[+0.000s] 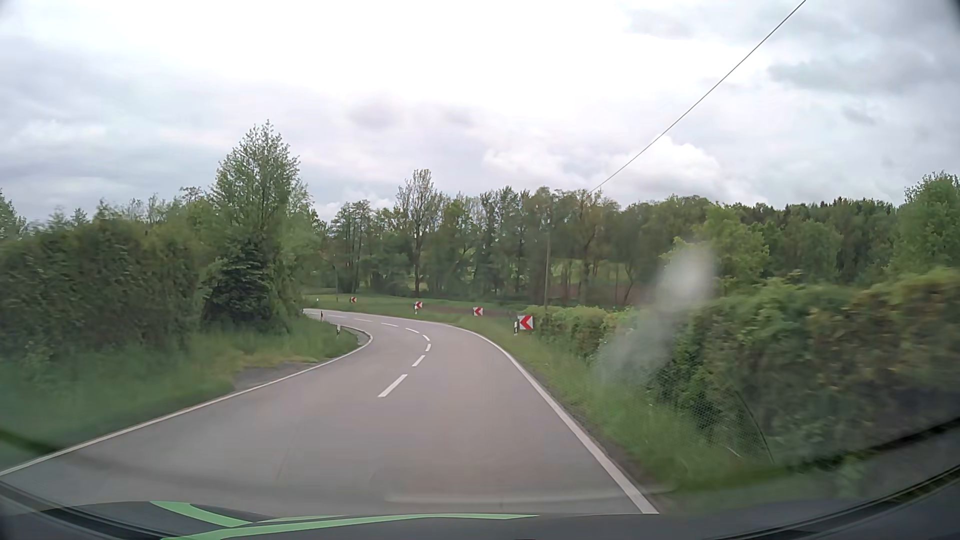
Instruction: Follow the waypoints while adhering to traffic rules and regulations
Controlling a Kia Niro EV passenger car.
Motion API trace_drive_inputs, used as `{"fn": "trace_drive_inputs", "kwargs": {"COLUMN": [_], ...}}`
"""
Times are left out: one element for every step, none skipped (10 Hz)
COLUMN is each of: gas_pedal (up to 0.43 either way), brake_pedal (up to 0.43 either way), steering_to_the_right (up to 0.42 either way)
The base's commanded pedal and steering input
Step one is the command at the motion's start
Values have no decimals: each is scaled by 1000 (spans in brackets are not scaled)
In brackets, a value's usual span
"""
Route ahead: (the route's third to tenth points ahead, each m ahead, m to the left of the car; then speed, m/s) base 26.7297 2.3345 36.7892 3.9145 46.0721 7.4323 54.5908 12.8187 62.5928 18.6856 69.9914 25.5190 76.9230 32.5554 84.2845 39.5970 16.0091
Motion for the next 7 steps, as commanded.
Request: {"fn": "trace_drive_inputs", "kwargs": {"gas_pedal": [0,0,0,0,0,0,0], "brake_pedal": [232,232,238,238,238,238,238], "steering_to_the_right": [-3,-3,-3,-4,-4,-6,-11]}}
